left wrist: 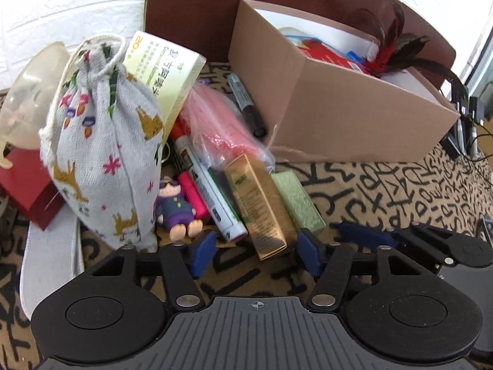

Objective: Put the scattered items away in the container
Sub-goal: 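Move both tools toward the gold box and green box near the bag, then grasp the gold box with the left tool while the right tool grasps the green box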

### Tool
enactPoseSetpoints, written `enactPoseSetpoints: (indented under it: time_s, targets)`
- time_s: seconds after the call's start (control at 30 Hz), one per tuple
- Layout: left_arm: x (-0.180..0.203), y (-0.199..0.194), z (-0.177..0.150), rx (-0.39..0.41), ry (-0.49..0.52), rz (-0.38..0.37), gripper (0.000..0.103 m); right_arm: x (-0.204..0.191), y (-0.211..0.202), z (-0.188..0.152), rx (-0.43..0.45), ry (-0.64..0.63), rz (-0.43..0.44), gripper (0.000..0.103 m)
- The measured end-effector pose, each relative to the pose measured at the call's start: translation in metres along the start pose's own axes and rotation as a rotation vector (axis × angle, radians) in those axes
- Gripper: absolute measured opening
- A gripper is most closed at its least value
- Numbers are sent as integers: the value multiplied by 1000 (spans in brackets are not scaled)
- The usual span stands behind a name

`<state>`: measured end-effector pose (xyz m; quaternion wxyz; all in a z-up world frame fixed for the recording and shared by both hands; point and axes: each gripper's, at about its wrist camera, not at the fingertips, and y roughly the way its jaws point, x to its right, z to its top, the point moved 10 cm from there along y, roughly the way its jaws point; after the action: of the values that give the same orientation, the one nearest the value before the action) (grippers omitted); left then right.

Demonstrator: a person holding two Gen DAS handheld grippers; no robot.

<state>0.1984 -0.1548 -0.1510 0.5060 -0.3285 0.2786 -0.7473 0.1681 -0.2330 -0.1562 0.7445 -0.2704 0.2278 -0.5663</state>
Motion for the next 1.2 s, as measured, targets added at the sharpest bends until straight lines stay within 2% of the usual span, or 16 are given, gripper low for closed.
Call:
enactPoseSetpoints:
  time_s: [0.13, 0.2, 0.23, 0.33, 0.4, 0.43, 0.47, 0.6, 0.63, 0.67, 0.8, 0.97, 1.1, 1.13, 1.17, 1.2]
  targets:
    - [-5, 1, 4, -5, -41, -30, 53, -5, -1, 2, 3, -19, 27, 29]
    - [-8, 1, 5, 0, -58, -41, 48, -7, -4, 3, 3, -26, 31, 17]
    - [-9, 0, 6, 0, -67, -49, 43, -6, -7, 4, 12, -32, 23, 17]
    - [-14, -1, 6, -1, -100, -76, 42, -3, -14, 10, 35, -25, 12, 17]
    - [-13, -1, 7, 5, -97, -75, 48, -1, -9, 13, 27, -5, 28, 17]
    - [-11, -1, 7, 9, -83, -77, 58, -1, -6, 14, 22, 1, 35, 18]
    - [-9, 0, 6, 10, -67, -80, 61, -1, -3, 15, 19, 2, 43, 19]
    - [-1, 3, 4, 37, 16, -57, 63, -6, 14, 12, -22, -4, 29, 23]
    - [0, 3, 4, 36, 28, -56, 46, -7, 18, 11, -24, -5, 24, 23]
    - [1, 5, 4, 30, 29, -61, 37, -6, 20, 11, -17, 0, 21, 21]
    - [-7, 2, -1, 4, -53, -112, 32, -8, 10, 11, 1, 10, 13, 9]
    - [-3, -20, -19, -14, -19, -130, 22, -16, -13, 2, -4, -15, 50, 6]
    - [-12, -42, -49, -46, -12, -124, 23, -24, -33, -18, -36, -41, 63, 6]
    - [-15, -44, -54, -54, -29, -123, 28, -25, -37, -19, -36, -34, 63, 6]
    - [-17, -45, -56, -56, -41, -122, 41, -24, -38, -17, -27, -23, 49, 6]
    - [-19, -44, -56, -52, -53, -108, 46, -20, -36, -13, -14, -11, 23, 7]
